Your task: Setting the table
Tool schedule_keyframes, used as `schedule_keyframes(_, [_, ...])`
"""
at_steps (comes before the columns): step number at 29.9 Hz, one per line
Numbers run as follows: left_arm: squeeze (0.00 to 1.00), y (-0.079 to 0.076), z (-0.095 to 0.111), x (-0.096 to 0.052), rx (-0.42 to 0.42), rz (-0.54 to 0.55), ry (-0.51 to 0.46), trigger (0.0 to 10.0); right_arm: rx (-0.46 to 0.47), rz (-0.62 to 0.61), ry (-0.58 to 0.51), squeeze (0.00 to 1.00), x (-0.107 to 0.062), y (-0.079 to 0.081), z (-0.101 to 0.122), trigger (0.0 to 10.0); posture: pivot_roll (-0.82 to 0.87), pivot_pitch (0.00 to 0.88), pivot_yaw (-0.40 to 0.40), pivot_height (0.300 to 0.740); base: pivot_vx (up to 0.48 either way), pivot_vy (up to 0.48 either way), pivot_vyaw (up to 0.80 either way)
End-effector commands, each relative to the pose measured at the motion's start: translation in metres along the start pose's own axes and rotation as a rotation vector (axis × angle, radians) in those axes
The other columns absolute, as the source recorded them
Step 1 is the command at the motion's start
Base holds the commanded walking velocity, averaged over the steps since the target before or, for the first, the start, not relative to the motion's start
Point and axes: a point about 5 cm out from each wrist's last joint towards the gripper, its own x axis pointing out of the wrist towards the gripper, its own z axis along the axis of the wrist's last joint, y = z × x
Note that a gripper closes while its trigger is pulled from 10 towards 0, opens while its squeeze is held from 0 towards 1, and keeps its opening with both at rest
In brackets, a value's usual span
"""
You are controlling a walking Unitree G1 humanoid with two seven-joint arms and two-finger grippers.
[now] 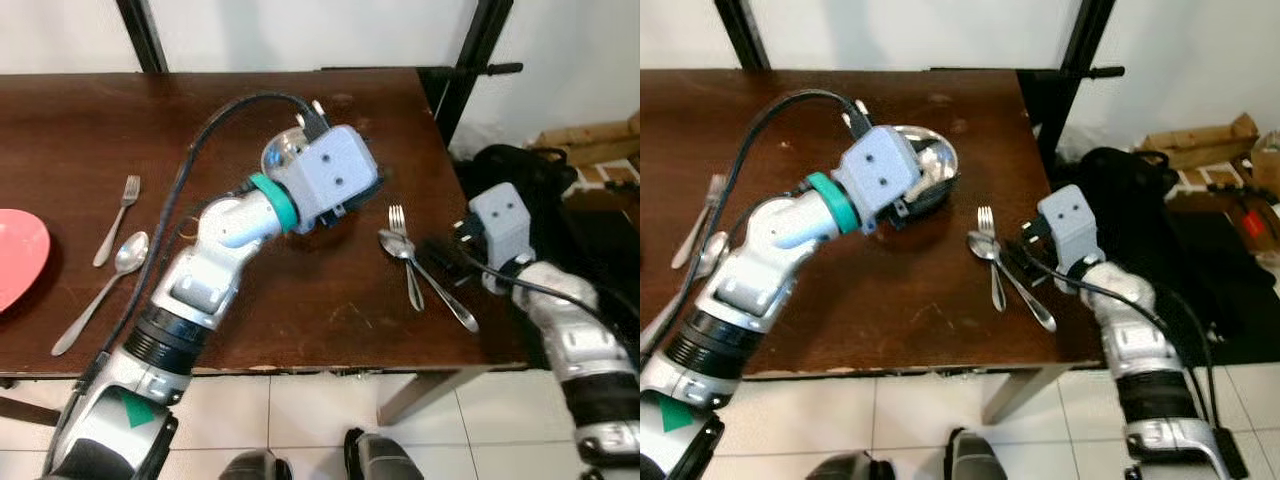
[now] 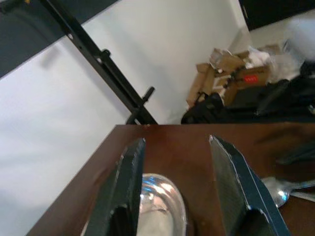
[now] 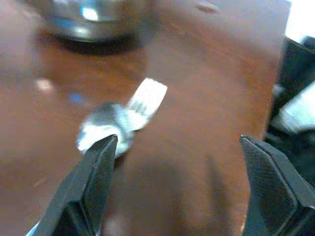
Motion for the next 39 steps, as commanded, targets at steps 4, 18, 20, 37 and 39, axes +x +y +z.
schedule_keyframes(4, [0.00,-0.002,-0.003,0.001,-0.011,-0.014,0.008,10.0,-0.032,0.050,-0.005,0.00,-0.008,0.005,0.002,10.0,-0.05,0.048,0.068,0.740,0.000,0.000,0.00])
schedule_keyframes(18, [0.00,-0.009,0.011,0.033,-0.046,-0.103,-0.054,10.0,-0.057,0.115,0.101,0.00,-0.007,0.019,-0.021,10.0,-0.08,0.045,0.106,0.740,0.000,0.000,0.00])
schedule_keyframes(20, [0.00,-0.014,0.013,0.041,-0.066,-0.142,-0.056,10.0,-0.029,0.090,0.110,0.00,-0.001,0.020,-0.024,10.0,-0.08,0.040,0.113,0.740,0.000,0.000,0.00])
schedule_keyframes(37, [0.00,-0.027,0.002,0.054,-0.090,-0.180,-0.021,10.0,-0.042,0.056,0.169,0.00,0.014,0.018,-0.032,10.0,-0.16,0.009,0.144,0.740,0.000,0.000,0.00])
schedule_keyframes(39, [0.00,-0.027,0.002,0.054,-0.090,-0.180,-0.021,10.0,-0.042,0.056,0.169,0.00,0.014,0.018,-0.032,10.0,-0.16,0.009,0.144,0.740,0.000,0.000,0.00])
